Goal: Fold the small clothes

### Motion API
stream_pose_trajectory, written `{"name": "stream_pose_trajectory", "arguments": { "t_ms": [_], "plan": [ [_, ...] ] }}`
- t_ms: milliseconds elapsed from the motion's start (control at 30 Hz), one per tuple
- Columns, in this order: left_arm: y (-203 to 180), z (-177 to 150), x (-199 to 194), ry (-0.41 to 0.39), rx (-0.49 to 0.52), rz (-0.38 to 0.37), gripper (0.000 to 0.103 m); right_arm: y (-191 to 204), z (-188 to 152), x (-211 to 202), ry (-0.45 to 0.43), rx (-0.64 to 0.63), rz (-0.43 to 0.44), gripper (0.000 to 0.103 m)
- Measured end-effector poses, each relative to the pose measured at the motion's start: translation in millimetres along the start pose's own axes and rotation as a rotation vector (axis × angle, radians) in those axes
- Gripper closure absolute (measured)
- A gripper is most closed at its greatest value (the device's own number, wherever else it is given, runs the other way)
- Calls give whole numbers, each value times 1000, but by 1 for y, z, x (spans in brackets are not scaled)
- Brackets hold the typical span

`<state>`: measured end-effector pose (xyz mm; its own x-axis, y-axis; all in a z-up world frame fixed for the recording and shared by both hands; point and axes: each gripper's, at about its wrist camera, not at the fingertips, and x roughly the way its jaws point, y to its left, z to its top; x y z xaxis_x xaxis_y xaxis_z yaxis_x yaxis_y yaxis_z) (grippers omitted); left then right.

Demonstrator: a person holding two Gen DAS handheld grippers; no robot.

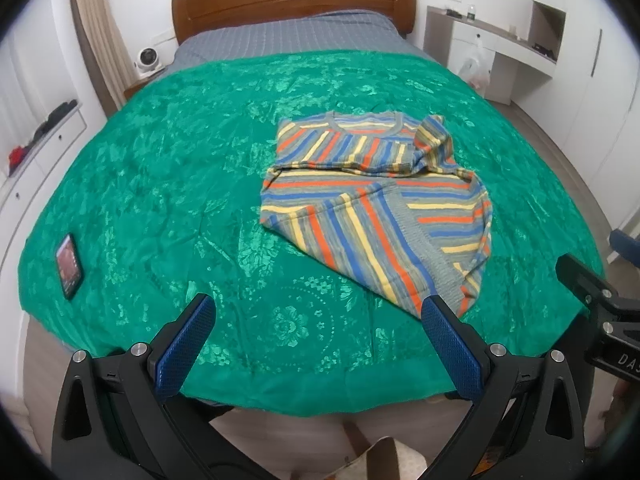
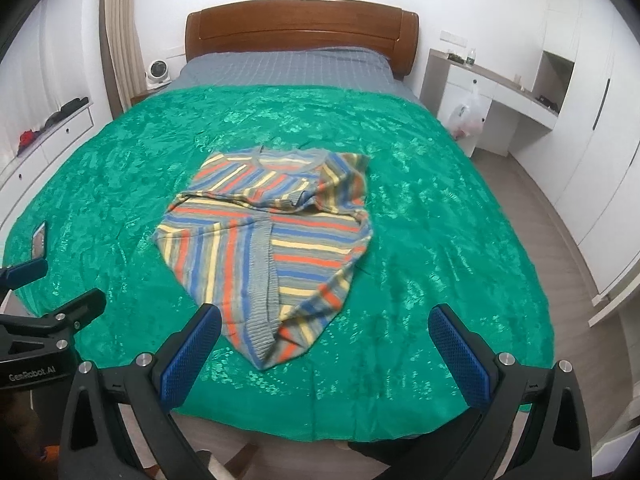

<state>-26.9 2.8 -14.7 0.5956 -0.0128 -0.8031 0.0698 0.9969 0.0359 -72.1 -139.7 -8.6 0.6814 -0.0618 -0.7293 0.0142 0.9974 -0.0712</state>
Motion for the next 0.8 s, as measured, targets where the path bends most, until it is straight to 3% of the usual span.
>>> {"name": "stream_pose_trajectory", "arguments": {
  "t_ms": [800],
  "plan": [
    [15, -4, 3, 30, -80, -19, 0, 17, 0, 1, 1, -16, 35, 1]
  ]
}}
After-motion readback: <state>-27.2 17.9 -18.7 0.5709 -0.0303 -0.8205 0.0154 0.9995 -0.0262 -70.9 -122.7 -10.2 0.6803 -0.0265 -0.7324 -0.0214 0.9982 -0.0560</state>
